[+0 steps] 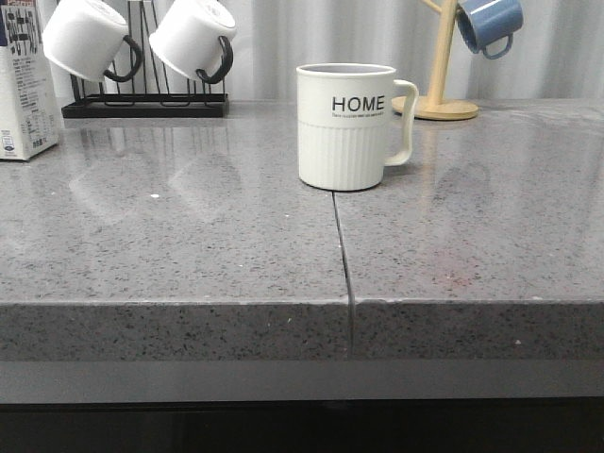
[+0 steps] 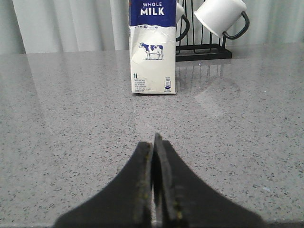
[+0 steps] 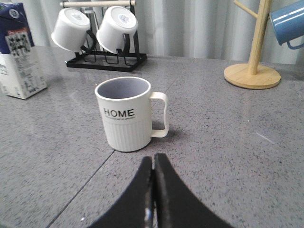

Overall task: Place milk next to cup
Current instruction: 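Withdraw the right gripper up and away from the mug, then reach the left gripper to the milk carton and close around it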

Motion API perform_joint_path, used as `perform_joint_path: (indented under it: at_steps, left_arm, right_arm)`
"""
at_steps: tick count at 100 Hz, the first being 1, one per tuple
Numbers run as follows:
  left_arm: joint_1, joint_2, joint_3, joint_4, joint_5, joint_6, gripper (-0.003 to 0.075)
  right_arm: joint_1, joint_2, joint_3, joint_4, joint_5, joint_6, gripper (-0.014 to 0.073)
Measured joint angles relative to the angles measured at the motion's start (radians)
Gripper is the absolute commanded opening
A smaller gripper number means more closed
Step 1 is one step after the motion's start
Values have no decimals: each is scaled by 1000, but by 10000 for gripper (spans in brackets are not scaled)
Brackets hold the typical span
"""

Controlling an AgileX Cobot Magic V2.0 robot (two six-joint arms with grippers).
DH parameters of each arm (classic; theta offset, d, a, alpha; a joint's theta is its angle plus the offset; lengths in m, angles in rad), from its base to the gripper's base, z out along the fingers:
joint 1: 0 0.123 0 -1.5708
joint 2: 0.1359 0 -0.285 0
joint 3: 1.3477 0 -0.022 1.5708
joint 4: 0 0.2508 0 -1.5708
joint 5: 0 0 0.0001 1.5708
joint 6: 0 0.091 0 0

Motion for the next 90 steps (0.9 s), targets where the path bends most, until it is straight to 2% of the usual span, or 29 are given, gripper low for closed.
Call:
perform_joint_path:
  at_steps: [19,36,90]
  left_arm:
    - [0,0,0,0,0,0,-20]
    - [0,0,0,0,0,0,-20]
    - [0,0,0,0,-43,0,-20]
  right_arm:
    - [0,-222,0,0,208,0,-65]
    - [0,-343,0,-2,325,0,-65]
    - [0,-374,0,-2,353,0,-65]
